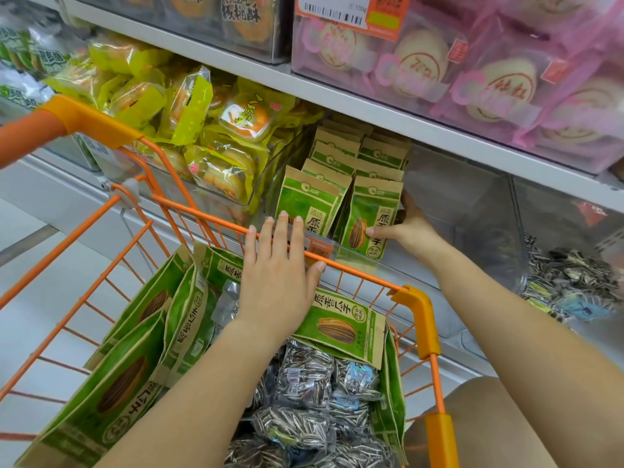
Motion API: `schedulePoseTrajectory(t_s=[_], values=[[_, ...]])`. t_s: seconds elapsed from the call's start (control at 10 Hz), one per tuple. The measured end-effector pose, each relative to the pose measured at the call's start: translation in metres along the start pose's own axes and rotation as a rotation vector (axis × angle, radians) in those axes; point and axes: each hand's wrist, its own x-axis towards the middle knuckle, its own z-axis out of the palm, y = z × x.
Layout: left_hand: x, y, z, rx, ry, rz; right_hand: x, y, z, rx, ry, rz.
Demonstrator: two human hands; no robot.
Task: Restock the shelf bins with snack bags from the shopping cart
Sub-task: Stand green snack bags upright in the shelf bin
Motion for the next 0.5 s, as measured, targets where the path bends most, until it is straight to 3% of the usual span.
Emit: schedulePoseTrajectory(t_s=[0.2, 0.5], values=[[-0.001, 0.0, -0.002, -0.007, 0.0, 0.006, -0.001, 0.002, -0.001, -0.164, 0.05, 0.011], [-0.001, 0.0, -0.003, -0.009, -0.006, 0.003, 0.002, 0.003, 0.015, -0.179, -0.11, -0.072]])
